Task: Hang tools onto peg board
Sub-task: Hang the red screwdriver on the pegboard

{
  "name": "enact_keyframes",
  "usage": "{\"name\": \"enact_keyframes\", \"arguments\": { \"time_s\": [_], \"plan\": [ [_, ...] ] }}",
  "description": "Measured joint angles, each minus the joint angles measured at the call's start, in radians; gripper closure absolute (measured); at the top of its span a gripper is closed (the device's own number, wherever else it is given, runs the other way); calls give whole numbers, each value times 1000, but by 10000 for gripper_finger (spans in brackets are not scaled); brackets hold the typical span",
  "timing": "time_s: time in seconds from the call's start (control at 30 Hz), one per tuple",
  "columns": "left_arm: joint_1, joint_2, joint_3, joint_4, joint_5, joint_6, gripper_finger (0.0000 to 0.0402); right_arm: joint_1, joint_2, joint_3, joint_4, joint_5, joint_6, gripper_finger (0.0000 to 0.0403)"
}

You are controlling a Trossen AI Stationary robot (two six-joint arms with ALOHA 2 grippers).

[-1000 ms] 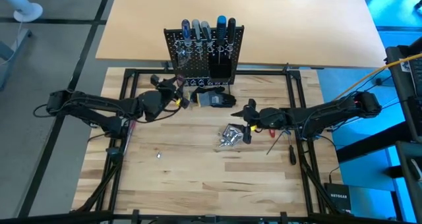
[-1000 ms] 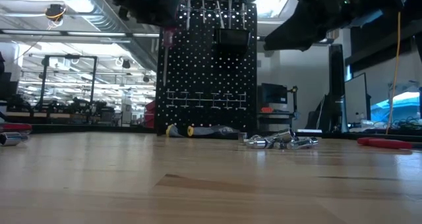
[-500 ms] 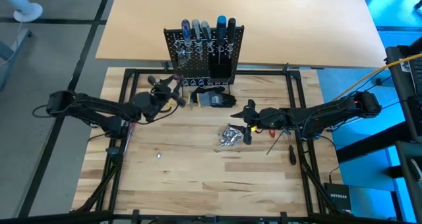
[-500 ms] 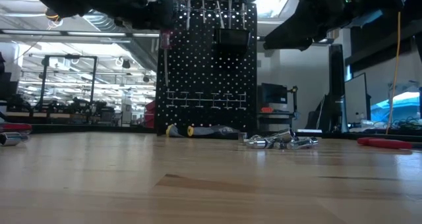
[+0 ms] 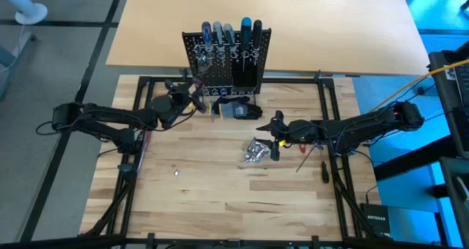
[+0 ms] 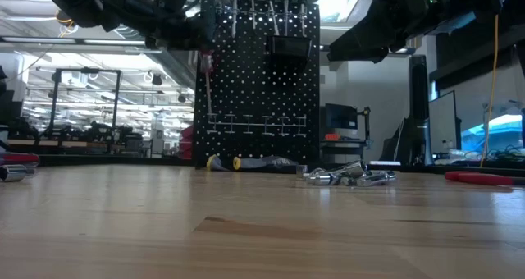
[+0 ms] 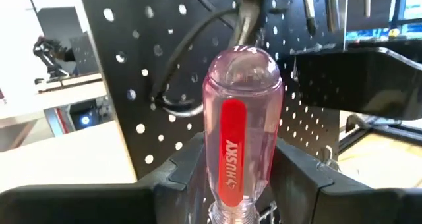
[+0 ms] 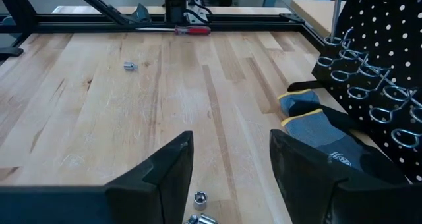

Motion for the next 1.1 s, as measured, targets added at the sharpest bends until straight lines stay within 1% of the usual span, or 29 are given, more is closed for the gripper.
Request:
{"name": "enact_keyframes", "arguments": {
  "time_s": [0.13,0.27,0.37,0.47,0.7,1.1],
  "plan": [
    [23,0,0,-20,11,-14,279,0,0,0,0,0,0,205],
    [42,2,0,-24,49,-22,279,0,0,0,0,0,0,205],
    [55,24,2,-32,56,-23,279,0,0,0,0,0,0,205],
    [71,60,12,-56,58,-55,279,0,0,0,1,0,0,205],
    [79,136,42,-37,60,-55,279,0,0,0,0,0,0,205],
    [84,149,72,-42,63,-96,279,0,0,0,-8,0,0,205]
  ]
}}
